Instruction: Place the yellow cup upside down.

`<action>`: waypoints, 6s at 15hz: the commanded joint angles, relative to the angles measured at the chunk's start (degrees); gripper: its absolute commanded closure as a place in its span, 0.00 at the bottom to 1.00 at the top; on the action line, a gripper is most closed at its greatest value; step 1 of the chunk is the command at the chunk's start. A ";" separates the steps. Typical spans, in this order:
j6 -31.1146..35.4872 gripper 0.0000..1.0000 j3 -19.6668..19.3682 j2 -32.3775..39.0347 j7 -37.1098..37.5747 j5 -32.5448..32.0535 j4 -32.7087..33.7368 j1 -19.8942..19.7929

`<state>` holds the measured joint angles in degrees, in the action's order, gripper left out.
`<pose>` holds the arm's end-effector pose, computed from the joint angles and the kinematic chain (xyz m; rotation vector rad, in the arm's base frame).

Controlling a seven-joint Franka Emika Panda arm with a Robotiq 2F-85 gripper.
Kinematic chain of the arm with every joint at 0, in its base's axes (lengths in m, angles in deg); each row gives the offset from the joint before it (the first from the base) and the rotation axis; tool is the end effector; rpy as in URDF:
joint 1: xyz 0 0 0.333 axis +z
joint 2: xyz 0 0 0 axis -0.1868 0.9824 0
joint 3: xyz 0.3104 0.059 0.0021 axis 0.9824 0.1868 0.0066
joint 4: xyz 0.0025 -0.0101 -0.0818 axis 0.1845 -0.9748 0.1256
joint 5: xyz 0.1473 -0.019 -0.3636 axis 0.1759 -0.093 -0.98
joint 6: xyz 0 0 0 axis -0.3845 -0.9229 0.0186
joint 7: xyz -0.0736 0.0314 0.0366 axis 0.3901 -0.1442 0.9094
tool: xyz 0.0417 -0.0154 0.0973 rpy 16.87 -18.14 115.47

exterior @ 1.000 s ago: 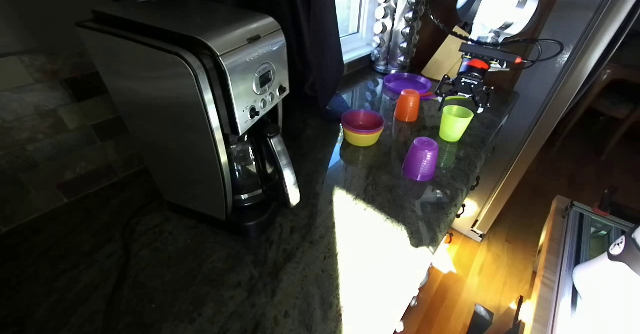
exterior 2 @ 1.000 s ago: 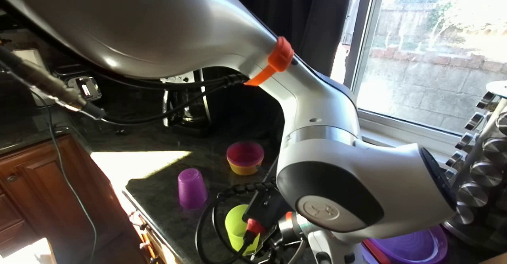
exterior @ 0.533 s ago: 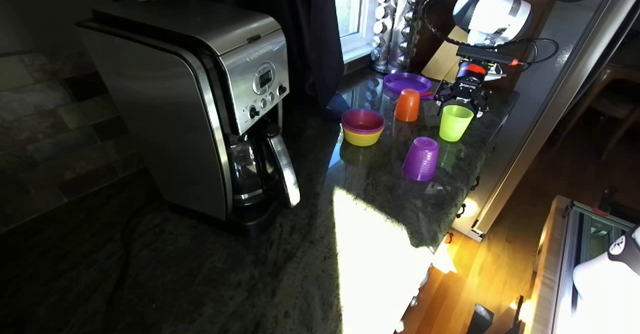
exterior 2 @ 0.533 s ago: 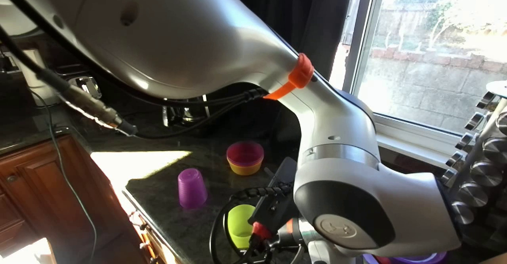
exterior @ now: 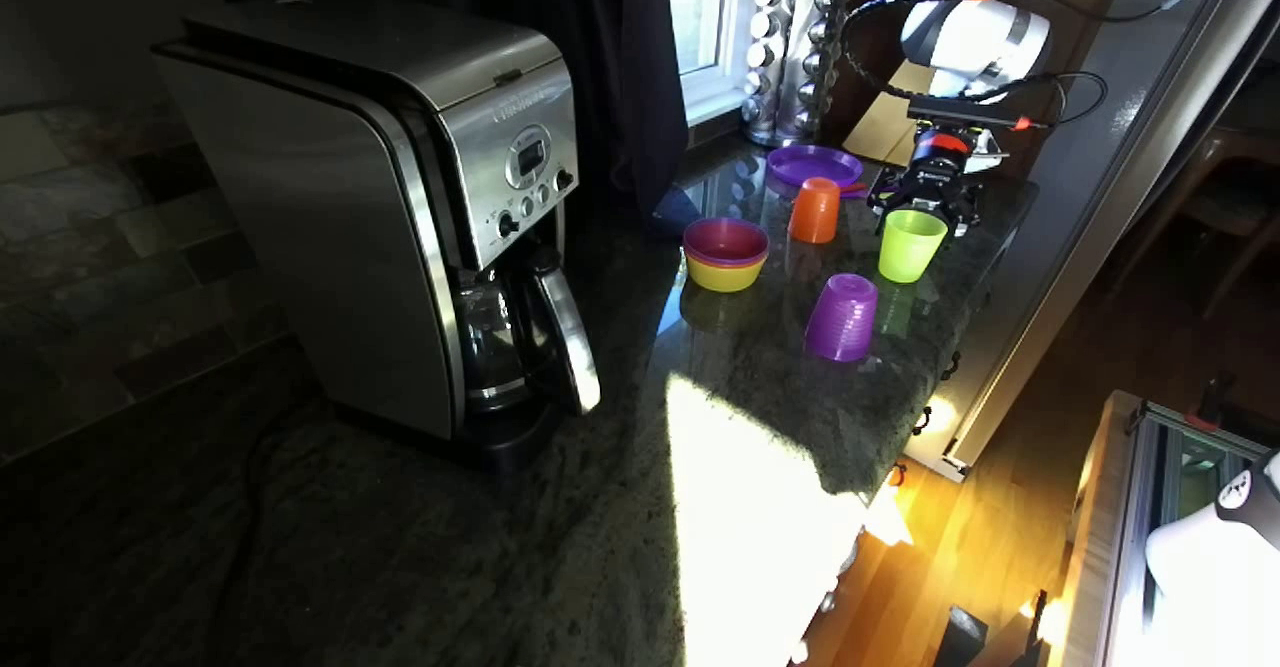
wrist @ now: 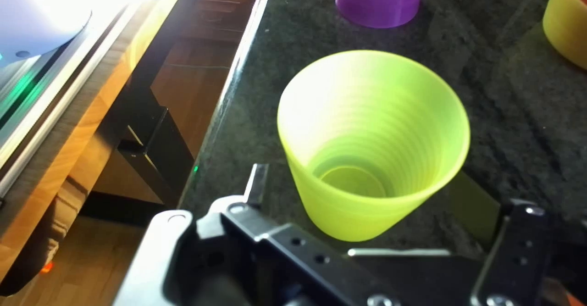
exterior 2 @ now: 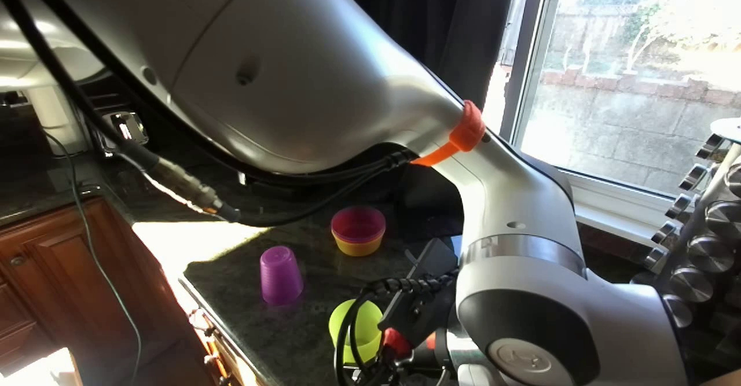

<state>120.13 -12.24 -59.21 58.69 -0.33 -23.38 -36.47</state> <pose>0.4351 -0.3368 0.2315 -1.8707 1.5327 0.9300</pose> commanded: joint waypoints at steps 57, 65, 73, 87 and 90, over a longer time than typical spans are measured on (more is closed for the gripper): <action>65.37 0.51 7.44 -37.22 34.73 -30.36 -37.78 13.49; 80.33 0.51 11.34 -38.67 49.26 -56.60 -41.62 7.43; 81.42 0.51 12.55 -38.60 61.40 -74.96 -40.15 5.80; 79.07 0.51 17.97 -39.44 86.80 -105.01 -36.68 1.77; 75.51 0.51 20.09 -38.78 95.91 -113.37 -36.02 2.53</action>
<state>199.34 5.47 -98.09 145.98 -106.45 -59.86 -33.96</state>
